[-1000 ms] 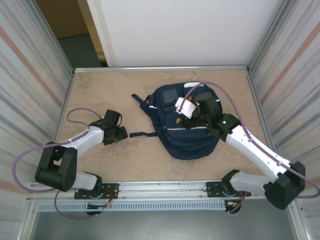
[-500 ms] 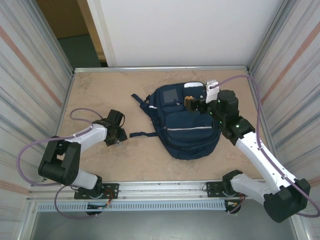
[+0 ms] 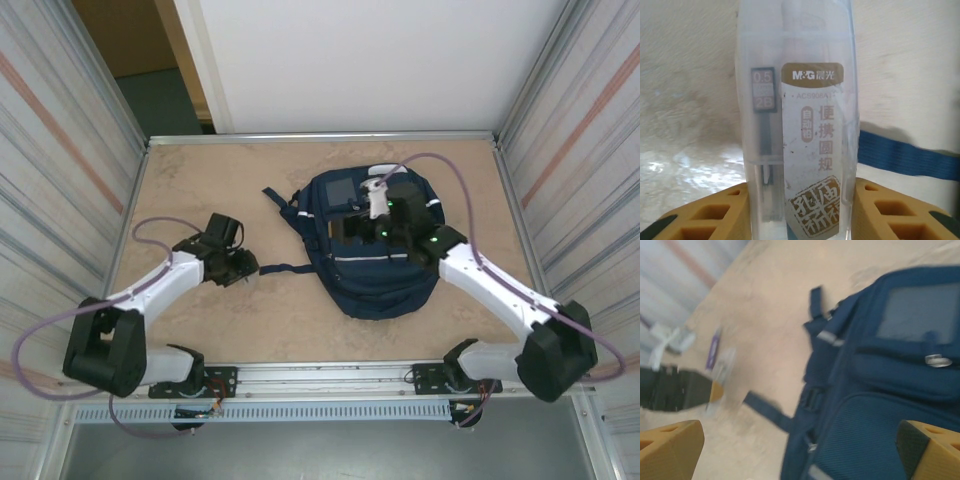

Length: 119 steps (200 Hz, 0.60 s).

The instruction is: Pack the student bag

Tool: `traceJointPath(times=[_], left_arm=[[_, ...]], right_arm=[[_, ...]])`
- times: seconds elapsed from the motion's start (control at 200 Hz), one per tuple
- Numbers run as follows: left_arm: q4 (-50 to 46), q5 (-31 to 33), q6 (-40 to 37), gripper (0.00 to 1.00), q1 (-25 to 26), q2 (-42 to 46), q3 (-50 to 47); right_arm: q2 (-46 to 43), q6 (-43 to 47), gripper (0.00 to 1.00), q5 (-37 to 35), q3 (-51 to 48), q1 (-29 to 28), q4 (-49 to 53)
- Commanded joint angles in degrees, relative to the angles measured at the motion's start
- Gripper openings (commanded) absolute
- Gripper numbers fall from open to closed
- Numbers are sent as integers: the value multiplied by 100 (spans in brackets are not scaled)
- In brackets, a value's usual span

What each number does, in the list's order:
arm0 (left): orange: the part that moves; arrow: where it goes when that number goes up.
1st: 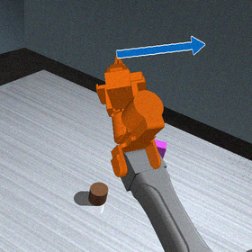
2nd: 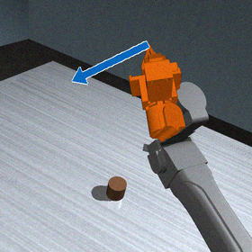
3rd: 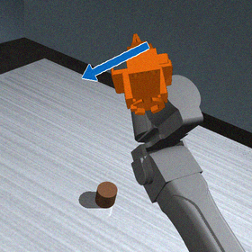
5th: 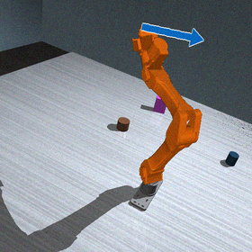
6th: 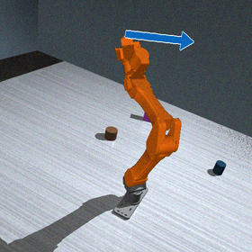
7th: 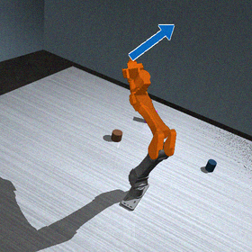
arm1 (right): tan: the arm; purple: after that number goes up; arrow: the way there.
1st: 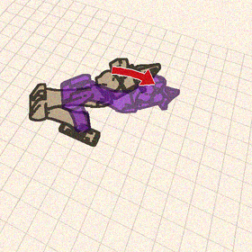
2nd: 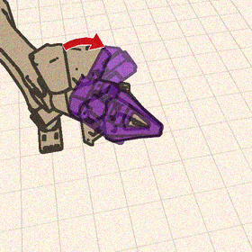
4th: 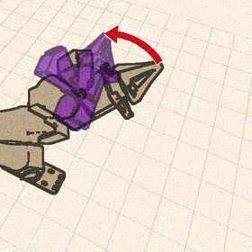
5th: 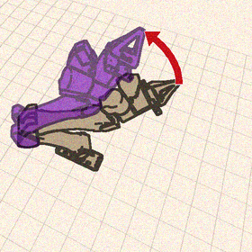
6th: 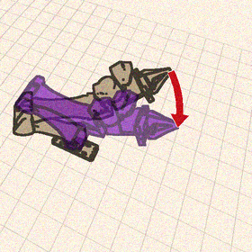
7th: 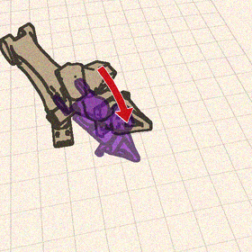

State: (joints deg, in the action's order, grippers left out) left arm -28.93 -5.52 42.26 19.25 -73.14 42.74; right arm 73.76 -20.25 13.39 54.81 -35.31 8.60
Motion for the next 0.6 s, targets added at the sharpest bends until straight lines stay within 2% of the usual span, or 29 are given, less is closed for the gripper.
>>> traceJointPath(times=[0.0, 0.11, 0.235, 0.341, 0.416, 0.546, 0.591], left_arm=[[-43, -666, 278, 42, 18, 412, 248], [371, -1396, 444, 43, 14, 531, 136], [1121, -2234, 371, 42, 18, 561, -111], [1273, -2361, 76, 42, 78, 612, -163], [1359, -2559, -112, 42, 160, 588, -131], [1480, -2737, -261, 42, 446, 488, -29], [1589, -2705, -303, 42, 594, 434, -17]], right_arm=[[468, -711, 97, 337, 395, -327, -77], [1063, -1714, 93, 291, 618, -555, -101], [1662, -2495, 88, 660, 1126, -303, 237], [2174, -2736, 88, 1135, 1833, -145, 740], [2380, -2741, 87, 1130, 2176, -209, 1042], [2572, -3156, 84, 1012, 2253, -418, 928], [2700, -3292, 79, 1081, 2283, -492, 832]])
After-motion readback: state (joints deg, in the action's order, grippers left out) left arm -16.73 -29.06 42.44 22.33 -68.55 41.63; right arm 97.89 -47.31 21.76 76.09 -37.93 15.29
